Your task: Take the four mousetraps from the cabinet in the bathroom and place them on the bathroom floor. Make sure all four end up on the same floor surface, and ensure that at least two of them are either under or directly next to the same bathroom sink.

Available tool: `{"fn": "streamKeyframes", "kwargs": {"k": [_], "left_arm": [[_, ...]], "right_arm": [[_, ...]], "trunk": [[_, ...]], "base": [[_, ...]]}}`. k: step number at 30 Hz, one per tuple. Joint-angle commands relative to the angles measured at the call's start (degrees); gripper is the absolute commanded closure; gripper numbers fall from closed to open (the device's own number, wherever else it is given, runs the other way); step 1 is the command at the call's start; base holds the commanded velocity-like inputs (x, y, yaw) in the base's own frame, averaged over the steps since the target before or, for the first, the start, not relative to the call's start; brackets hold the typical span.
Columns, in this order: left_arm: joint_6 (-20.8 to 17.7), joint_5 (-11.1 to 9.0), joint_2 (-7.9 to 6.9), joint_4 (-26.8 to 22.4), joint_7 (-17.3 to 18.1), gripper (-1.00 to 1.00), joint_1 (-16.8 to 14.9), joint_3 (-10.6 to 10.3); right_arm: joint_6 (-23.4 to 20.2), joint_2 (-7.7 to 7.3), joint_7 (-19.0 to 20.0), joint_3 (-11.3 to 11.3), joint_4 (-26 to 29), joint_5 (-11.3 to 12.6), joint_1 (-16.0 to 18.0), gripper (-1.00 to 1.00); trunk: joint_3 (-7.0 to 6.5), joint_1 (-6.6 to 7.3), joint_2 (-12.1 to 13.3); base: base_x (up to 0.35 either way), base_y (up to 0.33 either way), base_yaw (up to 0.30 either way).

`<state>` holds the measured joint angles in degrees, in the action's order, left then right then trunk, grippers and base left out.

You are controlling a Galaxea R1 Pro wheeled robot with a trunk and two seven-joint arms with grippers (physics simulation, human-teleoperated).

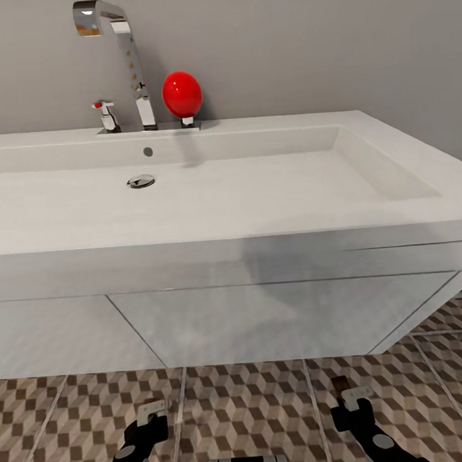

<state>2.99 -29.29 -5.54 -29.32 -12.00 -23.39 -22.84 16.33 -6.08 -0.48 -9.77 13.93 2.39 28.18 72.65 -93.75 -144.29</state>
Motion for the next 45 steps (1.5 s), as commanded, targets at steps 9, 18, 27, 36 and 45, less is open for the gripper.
{"fn": "streamKeyframes", "kwargs": {"k": [9, 18, 27, 36, 45], "left_arm": [[0.44, -0.16, -0.26, -2.31, -1.07, 1.00, -0.08, 1.01], [0.26, -0.11, -0.01, -7.03, -1.01, 1.00, -0.08, 3.54], [0.15, 0.09, 0.09, -8.79, -0.82, 1.00, -0.08, 3.46], [0.15, 0.18, 0.05, -8.66, -0.89, 1.00, -0.08, 3.38], [0.24, 0.24, -0.23, -8.65, -0.99, 1.00, -0.07, 3.55]], "right_arm": [[0.20, 0.01, 0.04, -0.34, -0.04, 0.28, 0.02, 1.00], [0.20, -0.04, 0.04, -0.34, -0.12, 0.40, 0.04, 1.00], [0.20, -0.16, 0.04, -0.34, -0.13, 0.42, 0.04, 1.00], [0.20, -0.23, 0.04, -0.30, -0.13, 0.42, 0.04, 1.00], [-0.10, -0.36, -0.05, -0.15, 2.62, 0.42, 0.04, 1.00]], "trunk": [[0.04, 0.01, -0.02], [0.04, 0.01, -0.02], [0.04, 0.01, -0.02], [0.04, 0.01, -0.02], [0.04, 0.01, -0.02]], "base": [[0.000, 0.000, 0.000], [0.000, 0.000, 0.000], [0.000, 0.000, 0.000], [0.000, 0.000, 0.000], [0.000, 0.000, 0.000]]}}
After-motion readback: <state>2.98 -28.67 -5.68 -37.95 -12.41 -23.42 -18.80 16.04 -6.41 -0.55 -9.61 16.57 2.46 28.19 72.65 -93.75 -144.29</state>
